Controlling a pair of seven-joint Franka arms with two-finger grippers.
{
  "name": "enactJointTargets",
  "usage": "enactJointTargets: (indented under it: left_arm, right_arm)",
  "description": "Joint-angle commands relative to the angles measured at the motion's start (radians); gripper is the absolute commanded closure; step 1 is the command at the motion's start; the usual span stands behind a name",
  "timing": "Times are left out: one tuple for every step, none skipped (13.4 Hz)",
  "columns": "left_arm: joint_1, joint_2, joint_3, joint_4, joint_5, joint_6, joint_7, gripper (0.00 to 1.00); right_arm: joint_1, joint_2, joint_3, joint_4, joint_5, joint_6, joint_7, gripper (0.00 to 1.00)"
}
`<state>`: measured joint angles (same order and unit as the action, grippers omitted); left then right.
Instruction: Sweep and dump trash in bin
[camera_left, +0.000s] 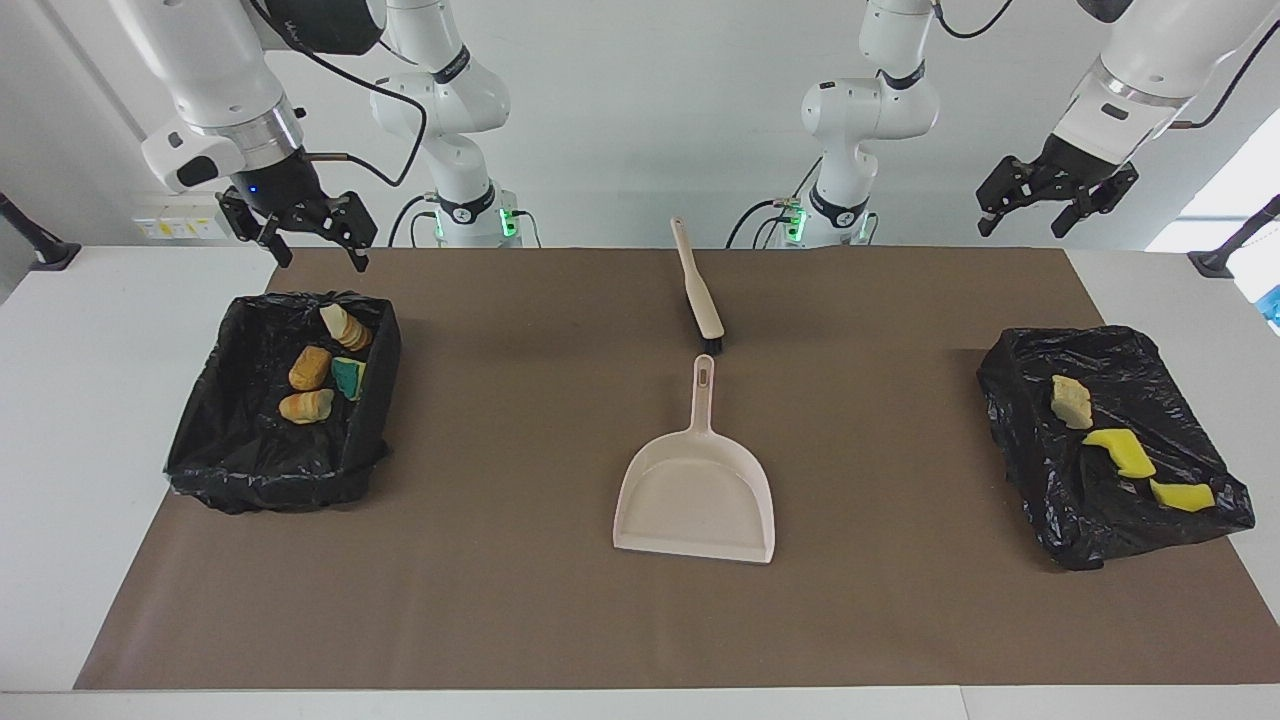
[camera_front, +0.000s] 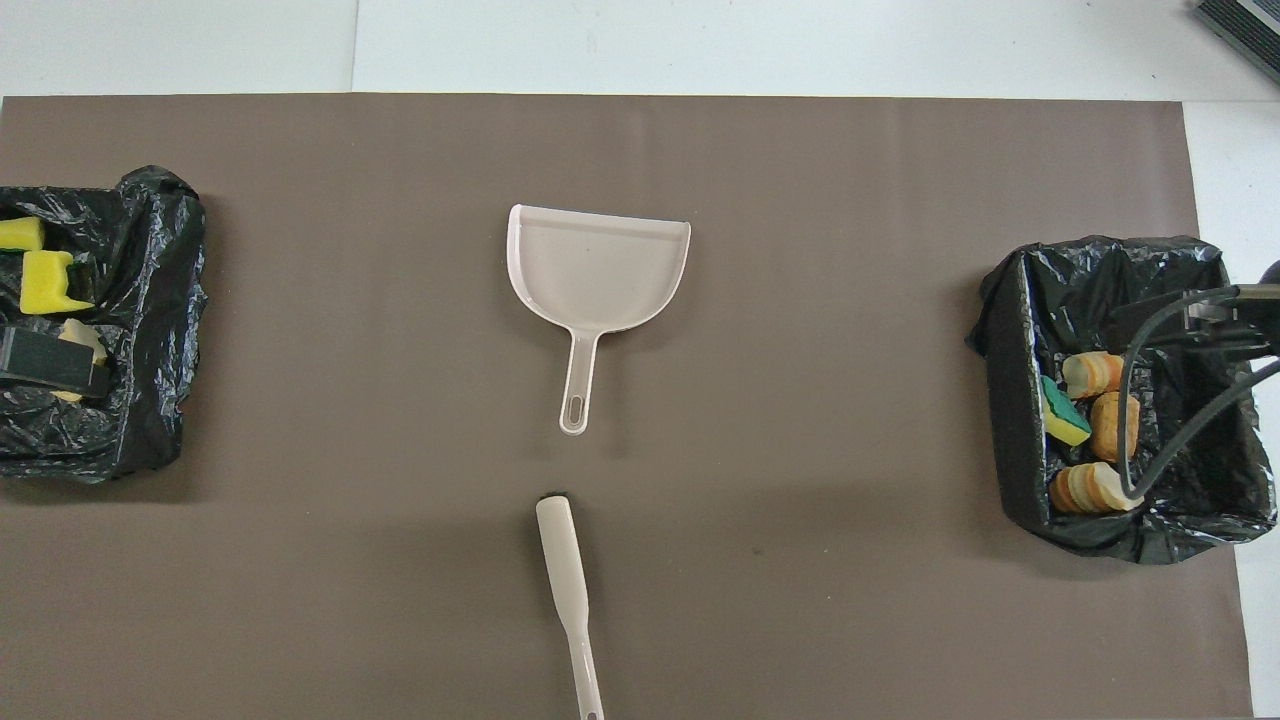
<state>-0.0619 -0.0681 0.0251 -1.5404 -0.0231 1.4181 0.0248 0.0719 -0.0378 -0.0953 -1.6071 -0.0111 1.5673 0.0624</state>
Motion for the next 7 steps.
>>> enactJointTargets:
  left_arm:
    - [0.002,-0.019,-0.002,-0.029,0.002,0.035,0.003,0.00]
    - [0.004,-0.021,-0.002,-0.032,0.000,0.041,0.001,0.00]
    - [0.005,-0.019,-0.002,-0.032,0.000,0.042,0.001,0.00]
    - [0.011,-0.019,-0.002,-0.032,0.000,0.051,0.001,0.00]
    - [0.011,-0.018,-0.002,-0.032,0.000,0.062,-0.003,0.00]
    - [0.010,-0.018,-0.002,-0.032,0.000,0.070,-0.003,0.00]
    - [0.005,-0.022,-0.004,-0.038,0.000,0.070,0.001,0.00]
  right_arm:
    - [-0.006,-0.010,0.005,-0.016,0.010,0.017,0.019,0.00]
    - [-0.006,-0.010,0.005,-0.014,0.010,0.017,0.019,0.00]
    - [-0.006,-0.010,0.005,-0.014,0.010,0.017,0.019,0.00]
    - [-0.006,-0.010,0.005,-0.016,0.010,0.017,0.019,0.00]
    - [-0.006,-0.010,0.005,-0.016,0.010,0.017,0.019,0.00]
    - [-0.006,-0.010,0.005,-0.014,0.010,0.017,0.019,0.00]
    - [-0.006,-0.010,0.005,-0.016,0.010,0.017,0.019,0.00]
